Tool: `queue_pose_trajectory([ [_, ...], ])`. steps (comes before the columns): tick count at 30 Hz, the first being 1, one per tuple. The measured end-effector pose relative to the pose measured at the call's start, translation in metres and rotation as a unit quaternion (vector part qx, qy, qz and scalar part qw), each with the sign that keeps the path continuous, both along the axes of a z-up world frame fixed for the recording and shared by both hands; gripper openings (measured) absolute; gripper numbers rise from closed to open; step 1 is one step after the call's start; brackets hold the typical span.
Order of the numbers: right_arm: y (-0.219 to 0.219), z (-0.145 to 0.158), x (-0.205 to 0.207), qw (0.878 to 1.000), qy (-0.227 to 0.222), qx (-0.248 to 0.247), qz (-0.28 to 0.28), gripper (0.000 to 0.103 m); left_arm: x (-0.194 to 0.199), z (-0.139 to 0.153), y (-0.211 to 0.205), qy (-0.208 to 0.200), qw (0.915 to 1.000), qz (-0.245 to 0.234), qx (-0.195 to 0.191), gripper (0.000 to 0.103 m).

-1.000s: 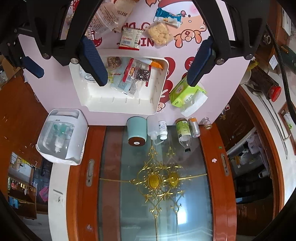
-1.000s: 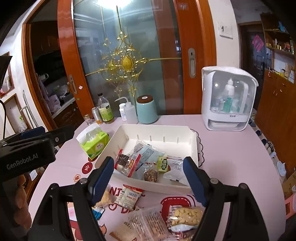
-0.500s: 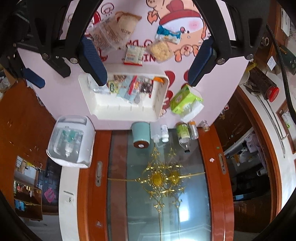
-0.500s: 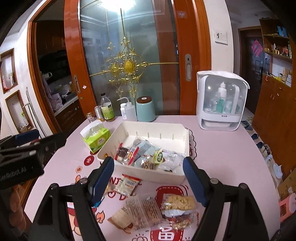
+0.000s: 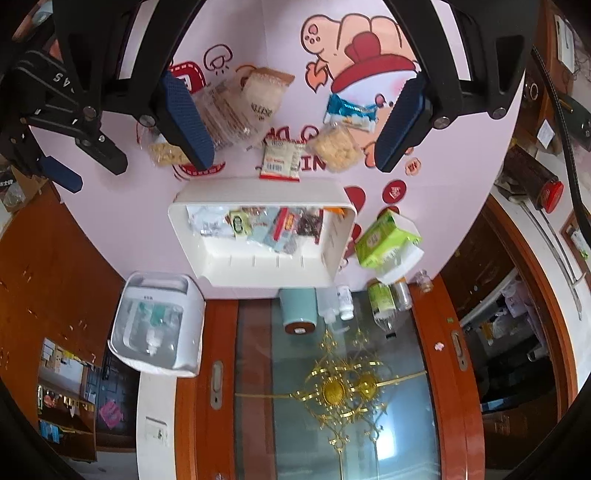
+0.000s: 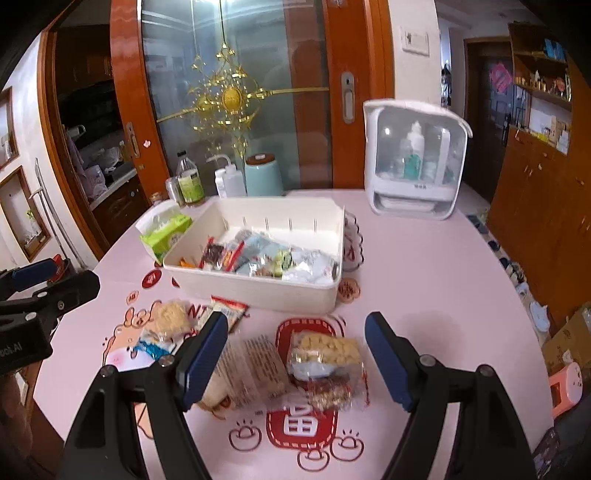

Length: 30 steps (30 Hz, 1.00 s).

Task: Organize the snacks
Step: 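Withdraw both open tools from the tray back over the snacks, then grasp the large clear printed bag with the left tool while the right grasps another nut bag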

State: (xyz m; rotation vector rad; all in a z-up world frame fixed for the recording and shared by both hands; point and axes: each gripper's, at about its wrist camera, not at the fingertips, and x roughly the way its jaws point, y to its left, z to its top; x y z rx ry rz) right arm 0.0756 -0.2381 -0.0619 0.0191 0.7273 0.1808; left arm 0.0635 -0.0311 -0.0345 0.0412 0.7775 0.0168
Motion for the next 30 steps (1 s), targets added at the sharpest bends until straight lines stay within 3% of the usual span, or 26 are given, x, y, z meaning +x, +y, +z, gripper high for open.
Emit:
queue_pose_trajectory([
  [16,-0.066,-0.077,-0.004,0.995,0.097,0.005,-0.036,0.077,0.0,-0.075,0.011,0.087,0.9961,0.003,0.007,0.088],
  [21,-0.072,-0.103,-0.001,0.991,0.129,0.014,-0.039,0.077,0.007,-0.098,0.005,0.118,0.9929,-0.009,-0.011,0.088],
  [30,-0.054,-0.138,0.018,0.987,0.16,-0.003,-0.011,0.077,0.042,-0.142,-0.032,0.185,0.9799,-0.047,-0.06,0.088],
])
